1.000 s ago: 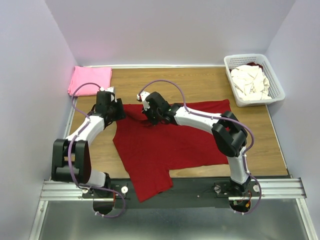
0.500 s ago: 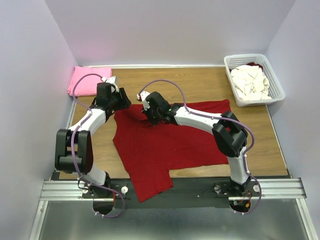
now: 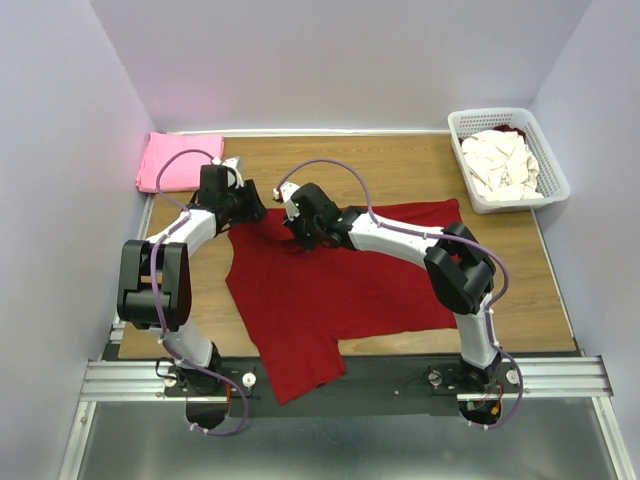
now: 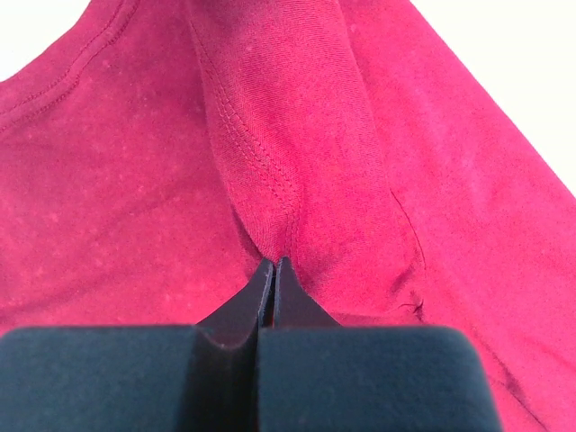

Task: Fold and stack the t-shirts
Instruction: Fold the tshirt

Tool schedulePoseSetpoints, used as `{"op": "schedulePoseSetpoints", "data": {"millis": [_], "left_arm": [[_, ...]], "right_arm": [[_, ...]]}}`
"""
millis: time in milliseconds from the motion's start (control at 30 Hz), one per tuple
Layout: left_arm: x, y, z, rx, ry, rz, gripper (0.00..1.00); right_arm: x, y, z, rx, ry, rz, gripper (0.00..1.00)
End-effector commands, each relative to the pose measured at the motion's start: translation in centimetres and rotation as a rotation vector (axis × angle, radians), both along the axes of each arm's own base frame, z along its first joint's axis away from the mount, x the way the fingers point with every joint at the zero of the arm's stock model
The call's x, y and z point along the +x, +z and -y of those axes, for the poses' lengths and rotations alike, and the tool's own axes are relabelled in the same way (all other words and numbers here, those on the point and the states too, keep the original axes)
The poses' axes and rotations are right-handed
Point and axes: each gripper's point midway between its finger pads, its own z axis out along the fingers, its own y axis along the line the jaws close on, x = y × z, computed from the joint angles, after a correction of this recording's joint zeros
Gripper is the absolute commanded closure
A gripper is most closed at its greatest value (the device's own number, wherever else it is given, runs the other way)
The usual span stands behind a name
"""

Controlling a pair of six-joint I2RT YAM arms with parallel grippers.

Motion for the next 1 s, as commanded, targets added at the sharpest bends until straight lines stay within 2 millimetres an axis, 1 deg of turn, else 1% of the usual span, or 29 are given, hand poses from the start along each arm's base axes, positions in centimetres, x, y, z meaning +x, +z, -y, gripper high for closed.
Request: {"op": "schedulePoseSetpoints", "data": {"millis": [0, 133, 233, 367, 500, 600, 633, 667, 733, 800, 833, 867, 967], "left_arm": [[-2.1, -1.7, 0.7, -0.036, -0.045, -0.081, 0.39], [-2.9, -1.5, 1.5, -0.066, -0.083, -0.095, 0.4], [-3.8, -1.3, 1.7, -0.075, -0.094, -0.117, 0.4], [-4.5, -0.4, 1.8, -0.082, -0.107, -0.108, 0.41], [-5.2, 0.0, 2.2, -0.104, -0.122, -0.112, 0.42], [-5.7, 0.7, 2.6, -0.127, -0.142, -0.115, 0.42], [-5.9, 0.9, 2.7, -0.133, -0.149, -0.114, 0.42], [-6.0, 1.3, 2.8, -0.136, -0.152, -0.106, 0.42], [-6.3, 1.6, 2.9, -0.142, -0.156, -0.107, 0.42], [-6.4, 1.6, 2.9, -0.144, -0.158, -0.112, 0.43], [-6.7, 1.3, 3.0, -0.15, -0.163, -0.123, 0.46], [-6.9, 1.0, 3.0, -0.15, -0.162, -0.131, 0.47], [-7.4, 0.0, 2.8, -0.141, -0.159, -0.149, 0.54]], "right_arm": [[-0.7, 0.0, -0.5, 0.01, 0.036, 0.001, 0.99], [-0.5, 0.2, -0.3, 0.01, 0.028, 0.008, 0.99], [-0.5, 0.3, -0.2, 0.005, 0.025, 0.014, 0.99], [-0.5, 0.1, -0.1, 0.002, 0.02, 0.013, 0.99], [-0.4, 0.1, -0.2, 0.004, 0.02, 0.014, 0.99], [-0.5, 0.1, -0.1, 0.002, 0.02, 0.013, 0.99], [-0.1, 0.1, 0.2, -0.01, 0.002, 0.028, 0.99], [-0.2, 0.2, 0.2, -0.007, 0.004, 0.03, 0.99], [-0.1, 0.0, 0.3, -0.012, -0.002, 0.028, 0.99], [0.0, 0.0, 0.3, -0.012, -0.002, 0.028, 0.99], [-0.1, 0.1, 0.2, -0.008, 0.001, 0.028, 0.99], [-0.1, 0.1, 0.2, -0.007, 0.001, 0.029, 0.99], [0.0, 0.1, 0.2, -0.009, -0.001, 0.032, 0.99]]}}
